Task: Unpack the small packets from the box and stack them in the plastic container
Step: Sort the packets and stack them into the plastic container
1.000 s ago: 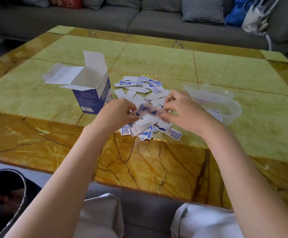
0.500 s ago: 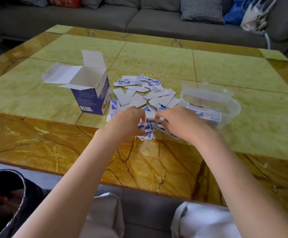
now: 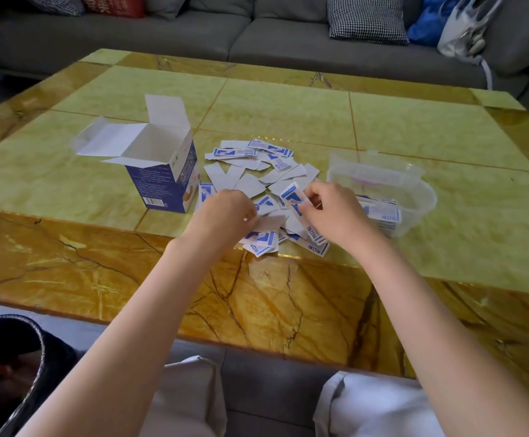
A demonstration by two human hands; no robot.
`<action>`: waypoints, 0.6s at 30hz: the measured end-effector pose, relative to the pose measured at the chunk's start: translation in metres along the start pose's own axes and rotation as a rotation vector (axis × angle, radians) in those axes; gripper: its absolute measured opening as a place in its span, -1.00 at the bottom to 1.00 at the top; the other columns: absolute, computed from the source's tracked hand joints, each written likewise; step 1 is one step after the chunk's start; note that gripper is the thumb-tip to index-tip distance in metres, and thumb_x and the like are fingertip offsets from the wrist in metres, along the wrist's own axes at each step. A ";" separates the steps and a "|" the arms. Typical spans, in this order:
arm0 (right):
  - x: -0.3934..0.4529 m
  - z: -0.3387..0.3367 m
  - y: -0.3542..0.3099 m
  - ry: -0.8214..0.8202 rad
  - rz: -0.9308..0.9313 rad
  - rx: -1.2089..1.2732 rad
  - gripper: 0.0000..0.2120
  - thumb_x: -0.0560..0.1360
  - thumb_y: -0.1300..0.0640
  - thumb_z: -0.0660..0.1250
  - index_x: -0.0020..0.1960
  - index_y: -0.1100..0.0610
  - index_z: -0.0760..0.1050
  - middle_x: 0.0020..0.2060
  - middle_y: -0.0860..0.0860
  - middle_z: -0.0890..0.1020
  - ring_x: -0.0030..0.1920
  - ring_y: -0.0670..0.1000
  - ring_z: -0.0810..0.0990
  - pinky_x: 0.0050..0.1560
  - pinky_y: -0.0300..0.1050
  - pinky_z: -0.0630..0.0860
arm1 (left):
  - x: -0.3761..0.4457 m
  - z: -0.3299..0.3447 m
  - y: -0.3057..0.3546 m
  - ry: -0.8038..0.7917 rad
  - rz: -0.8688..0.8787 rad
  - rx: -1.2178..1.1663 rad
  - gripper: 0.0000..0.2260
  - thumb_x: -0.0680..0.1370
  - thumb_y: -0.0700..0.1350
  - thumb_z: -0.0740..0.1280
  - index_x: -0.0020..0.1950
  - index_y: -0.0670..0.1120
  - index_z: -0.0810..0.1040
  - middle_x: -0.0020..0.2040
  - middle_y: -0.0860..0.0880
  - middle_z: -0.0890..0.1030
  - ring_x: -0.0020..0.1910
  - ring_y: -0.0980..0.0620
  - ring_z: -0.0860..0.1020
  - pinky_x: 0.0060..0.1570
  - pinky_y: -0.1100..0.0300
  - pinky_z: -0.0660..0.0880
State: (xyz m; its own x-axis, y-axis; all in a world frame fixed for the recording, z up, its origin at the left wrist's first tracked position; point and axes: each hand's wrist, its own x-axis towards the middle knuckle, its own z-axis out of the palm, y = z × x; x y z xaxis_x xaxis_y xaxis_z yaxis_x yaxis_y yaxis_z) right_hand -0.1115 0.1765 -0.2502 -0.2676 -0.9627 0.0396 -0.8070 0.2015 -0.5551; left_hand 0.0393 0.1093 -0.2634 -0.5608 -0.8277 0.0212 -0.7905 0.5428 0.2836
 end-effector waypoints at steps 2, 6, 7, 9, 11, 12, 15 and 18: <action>0.001 -0.001 0.000 -0.024 0.038 0.064 -0.86 0.56 0.20 0.21 0.01 0.23 0.51 -0.11 0.07 0.58 -0.16 0.06 0.53 -0.30 -0.31 0.37 | 0.000 -0.006 -0.001 0.070 -0.036 -0.094 -0.73 0.55 0.02 0.24 -0.03 -0.14 0.64 -0.12 -0.07 0.64 -0.21 -0.02 0.58 -0.21 0.15 0.53; 0.003 -0.001 -0.002 -0.021 0.126 0.388 -0.86 0.55 0.21 0.23 -0.08 0.25 0.53 -0.06 0.20 0.63 -0.08 0.14 0.59 -0.09 -0.04 0.48 | 0.000 -0.015 0.003 0.232 -0.111 -0.309 -0.80 0.51 -0.08 0.29 -0.14 -0.18 0.61 -0.25 -0.08 0.61 -0.23 -0.06 0.57 -0.25 0.15 0.51; 0.003 -0.001 -0.004 -0.028 0.158 0.504 -0.87 0.55 0.23 0.23 -0.13 0.21 0.53 -0.06 0.20 0.63 -0.09 0.12 0.59 -0.08 -0.04 0.46 | 0.000 -0.015 0.004 0.215 -0.125 -0.355 -0.85 0.50 -0.11 0.31 -0.19 -0.16 0.59 -0.29 -0.06 0.57 -0.26 -0.03 0.53 -0.32 0.23 0.44; 0.003 -0.002 -0.005 -0.067 0.209 0.753 -0.85 0.55 0.27 0.22 -0.15 0.16 0.52 -0.13 0.16 0.62 -0.13 0.06 0.58 -0.11 -0.11 0.47 | 0.000 -0.014 0.005 0.145 -0.148 -0.438 -0.84 0.49 -0.13 0.33 -0.29 -0.12 0.53 -0.35 -0.03 0.52 -0.30 0.01 0.46 -0.38 0.29 0.33; 0.003 -0.004 -0.007 -0.123 0.240 0.997 -0.85 0.55 0.31 0.20 -0.11 0.17 0.51 -0.19 0.08 0.60 -0.21 -0.01 0.58 -0.18 -0.19 0.52 | 0.001 -0.014 0.004 0.083 -0.152 -0.505 -0.84 0.48 -0.13 0.35 -0.29 -0.13 0.52 -0.30 -0.09 0.57 -0.29 0.01 0.48 -0.34 0.27 0.35; 0.003 -0.004 -0.008 -0.150 0.251 1.086 -0.86 0.54 0.32 0.21 -0.11 0.18 0.50 -0.20 0.06 0.60 -0.23 -0.03 0.58 -0.19 -0.21 0.53 | 0.001 -0.014 0.005 0.065 -0.149 -0.533 -0.86 0.48 -0.13 0.35 -0.25 -0.14 0.55 -0.24 -0.13 0.61 -0.26 -0.02 0.52 -0.30 0.23 0.41; 0.004 -0.002 -0.012 -0.223 0.267 1.153 -0.90 0.53 0.30 0.24 -0.10 0.18 0.51 -0.21 0.07 0.60 -0.21 -0.01 0.57 -0.09 -0.17 0.51 | -0.002 -0.017 0.008 0.043 -0.095 -0.560 -0.92 0.48 -0.13 0.38 -0.17 -0.13 0.58 -0.16 -0.11 0.65 -0.16 -0.03 0.61 -0.18 0.14 0.53; 0.005 0.003 -0.016 -0.134 0.282 1.078 -0.88 0.51 0.31 0.27 -0.16 0.16 0.51 -0.22 0.06 0.60 -0.18 0.00 0.57 -0.05 -0.13 0.50 | -0.004 -0.016 0.011 0.018 -0.029 -0.518 -0.94 0.45 -0.14 0.39 -0.11 -0.10 0.57 -0.16 -0.05 0.64 -0.16 0.01 0.60 -0.22 0.21 0.53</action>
State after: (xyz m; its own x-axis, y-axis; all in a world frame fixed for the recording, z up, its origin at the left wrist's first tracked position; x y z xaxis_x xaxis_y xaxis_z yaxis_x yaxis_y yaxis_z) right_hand -0.0989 0.1679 -0.2436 -0.2577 -0.9322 -0.2542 0.1680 0.2159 -0.9619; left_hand 0.0371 0.1159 -0.2448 -0.5321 -0.8464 0.0214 -0.5777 0.3814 0.7217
